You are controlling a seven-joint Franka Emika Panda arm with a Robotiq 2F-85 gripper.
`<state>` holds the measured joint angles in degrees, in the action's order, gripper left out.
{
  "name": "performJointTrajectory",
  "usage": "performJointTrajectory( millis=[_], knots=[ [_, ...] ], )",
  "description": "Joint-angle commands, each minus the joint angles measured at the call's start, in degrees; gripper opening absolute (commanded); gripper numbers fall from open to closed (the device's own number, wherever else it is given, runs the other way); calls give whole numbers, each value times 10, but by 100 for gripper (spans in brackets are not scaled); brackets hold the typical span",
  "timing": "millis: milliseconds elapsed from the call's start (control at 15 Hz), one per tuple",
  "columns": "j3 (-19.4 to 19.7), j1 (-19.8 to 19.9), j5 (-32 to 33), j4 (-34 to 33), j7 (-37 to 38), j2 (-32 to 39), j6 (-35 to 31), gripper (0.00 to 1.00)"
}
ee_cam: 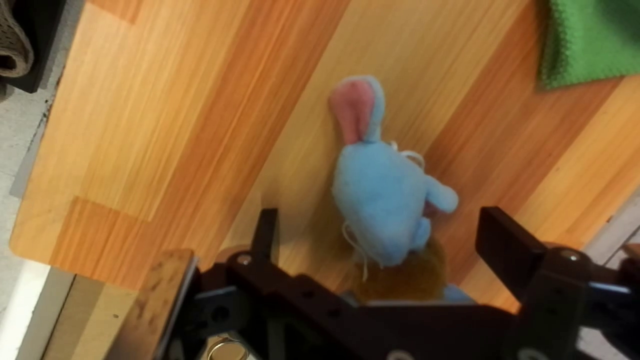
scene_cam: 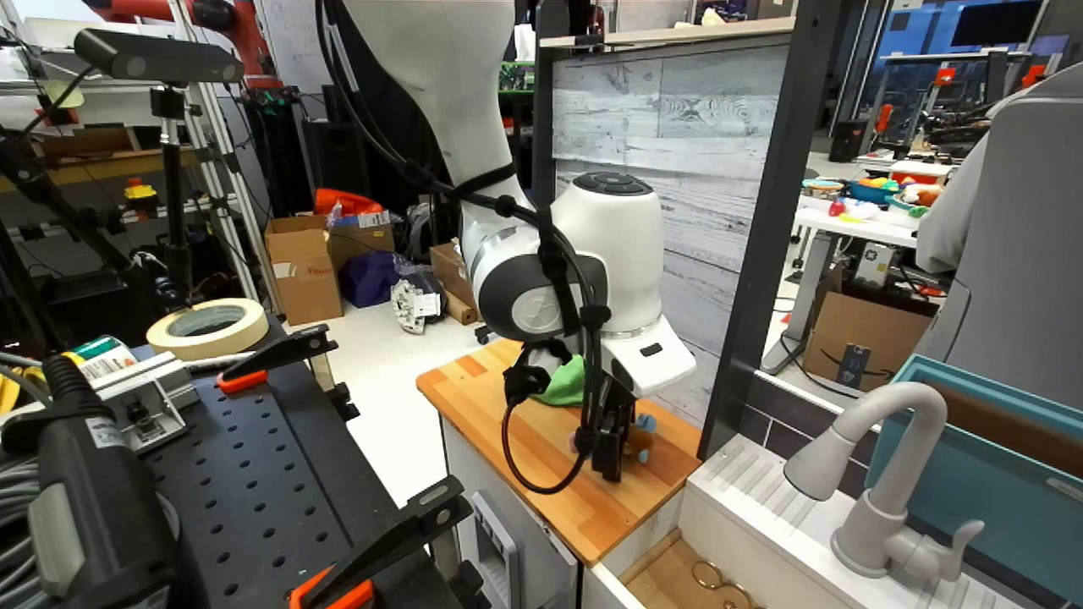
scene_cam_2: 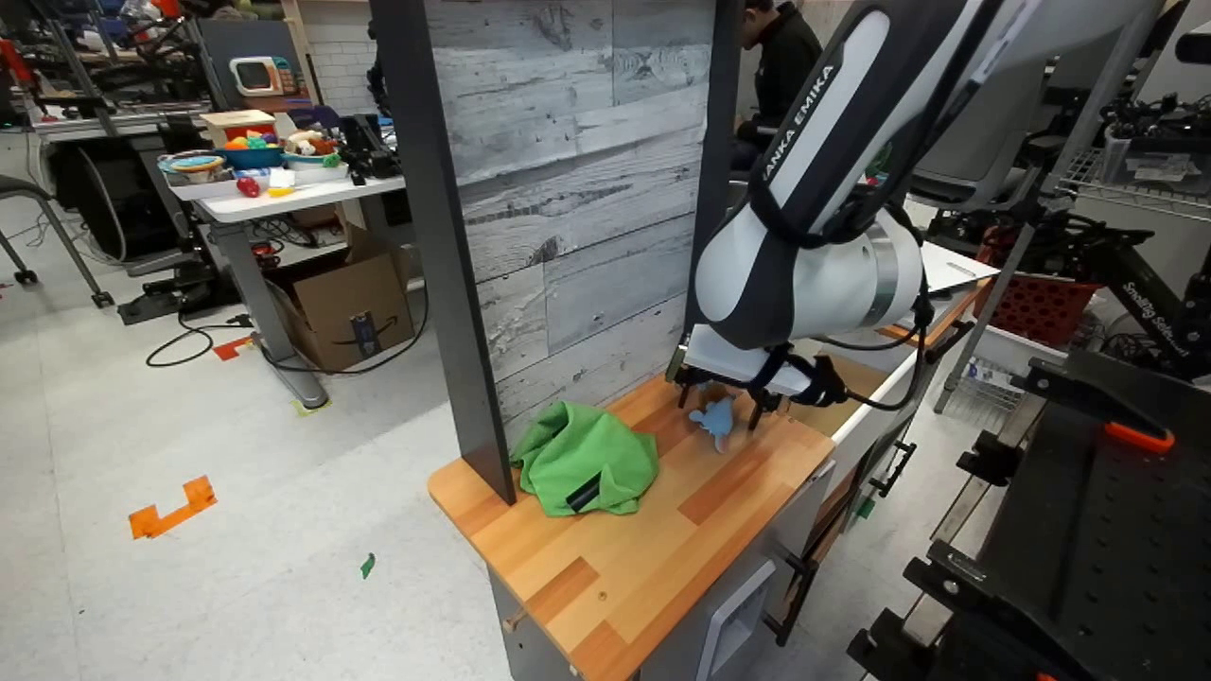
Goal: Move the green cloth to the left, then pick the blue object and move it to the right on the table
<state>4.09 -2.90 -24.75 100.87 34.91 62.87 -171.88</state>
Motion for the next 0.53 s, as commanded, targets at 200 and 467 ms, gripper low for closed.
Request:
performJointTrajectory(
  millis=[200, 467],
  knots=[
    [3, -3, -1, -3, 2, 0, -2, 100],
    [5, -9, 0, 0, 11, -13, -2, 100]
  ],
)
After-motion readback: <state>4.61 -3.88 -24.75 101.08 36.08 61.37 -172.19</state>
